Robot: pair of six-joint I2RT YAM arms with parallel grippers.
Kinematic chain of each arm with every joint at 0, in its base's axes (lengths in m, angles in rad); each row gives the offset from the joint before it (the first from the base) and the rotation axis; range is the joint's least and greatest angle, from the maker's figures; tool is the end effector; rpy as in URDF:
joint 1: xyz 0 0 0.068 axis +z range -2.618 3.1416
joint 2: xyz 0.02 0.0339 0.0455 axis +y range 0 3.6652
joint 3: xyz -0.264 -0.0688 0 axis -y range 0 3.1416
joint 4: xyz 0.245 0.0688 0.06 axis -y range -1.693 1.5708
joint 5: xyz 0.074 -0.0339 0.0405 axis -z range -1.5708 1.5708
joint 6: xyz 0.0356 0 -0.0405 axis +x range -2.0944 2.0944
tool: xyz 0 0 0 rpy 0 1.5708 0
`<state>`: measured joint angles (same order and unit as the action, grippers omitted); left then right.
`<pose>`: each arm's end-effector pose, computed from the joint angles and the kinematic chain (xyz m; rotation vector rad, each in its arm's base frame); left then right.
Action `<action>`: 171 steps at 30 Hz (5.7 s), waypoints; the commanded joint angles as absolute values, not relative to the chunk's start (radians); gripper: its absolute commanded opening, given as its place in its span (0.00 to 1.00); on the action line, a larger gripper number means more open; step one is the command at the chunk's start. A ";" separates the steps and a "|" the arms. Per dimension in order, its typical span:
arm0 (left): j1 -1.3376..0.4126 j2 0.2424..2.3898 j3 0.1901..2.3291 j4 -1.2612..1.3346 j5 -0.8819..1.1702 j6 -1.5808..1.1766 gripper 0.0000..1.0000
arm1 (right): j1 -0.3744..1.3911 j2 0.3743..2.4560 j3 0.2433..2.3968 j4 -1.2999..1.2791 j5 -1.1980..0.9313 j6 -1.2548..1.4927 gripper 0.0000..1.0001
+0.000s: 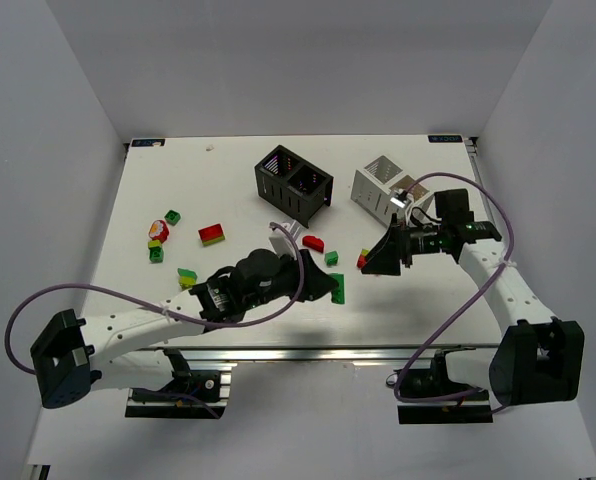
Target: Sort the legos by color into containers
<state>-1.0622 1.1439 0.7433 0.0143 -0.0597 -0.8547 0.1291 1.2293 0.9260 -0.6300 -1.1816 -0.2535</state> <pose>0.1290 -0.2271 0.2722 0.1803 2.1504 -1.1508 0.2292 0.0630 0.2760 -0.8561 1.9744 1.3635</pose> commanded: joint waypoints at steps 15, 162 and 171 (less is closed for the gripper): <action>-1.058 1.091 0.618 0.601 0.089 -0.715 0.09 | 0.249 1.242 0.997 -0.666 -1.506 -0.346 0.89; -0.749 1.698 1.388 0.143 0.307 -0.601 0.11 | -0.066 1.109 1.011 -0.344 -0.861 -0.482 0.00; -0.700 1.910 1.635 0.061 0.328 -0.617 0.11 | -0.072 1.100 1.009 -0.354 -0.867 -0.463 0.00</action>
